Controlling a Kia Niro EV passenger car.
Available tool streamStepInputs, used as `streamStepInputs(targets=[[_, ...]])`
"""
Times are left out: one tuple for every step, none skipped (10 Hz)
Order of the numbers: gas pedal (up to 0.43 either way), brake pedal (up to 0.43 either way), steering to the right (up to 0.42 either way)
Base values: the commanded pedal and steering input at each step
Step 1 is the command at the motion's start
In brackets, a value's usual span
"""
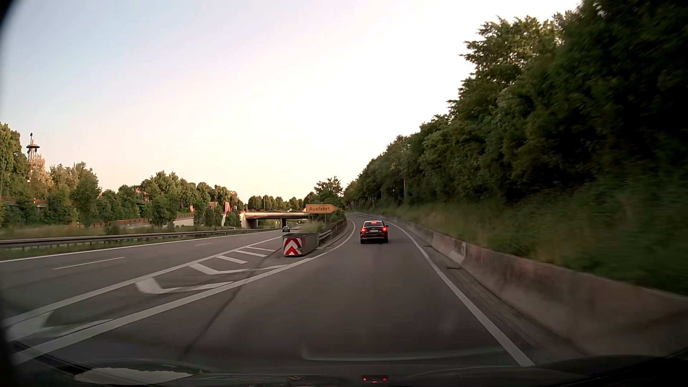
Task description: Follow the waypoints while adhering to traffic rules and regulations
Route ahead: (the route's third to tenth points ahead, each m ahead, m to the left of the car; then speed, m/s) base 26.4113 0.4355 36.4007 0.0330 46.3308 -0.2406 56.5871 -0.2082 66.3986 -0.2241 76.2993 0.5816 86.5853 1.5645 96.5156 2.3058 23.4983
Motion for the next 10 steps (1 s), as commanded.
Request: streamStepInputs(targets=[[0.169, 0.018, 0.015], [0.169, 0.018, 0.013], [0.169, 0.012, 0.013], [0.169, 0.018, 0.012], [0.169, 0.018, 0.010], [0.177, 0.018, 0.006], [0.189, 0.018, 0.003], [0.189, 0.018, 0.000], [0.197, 0.012, -0.003], [0.197, 0.018, -0.004]])
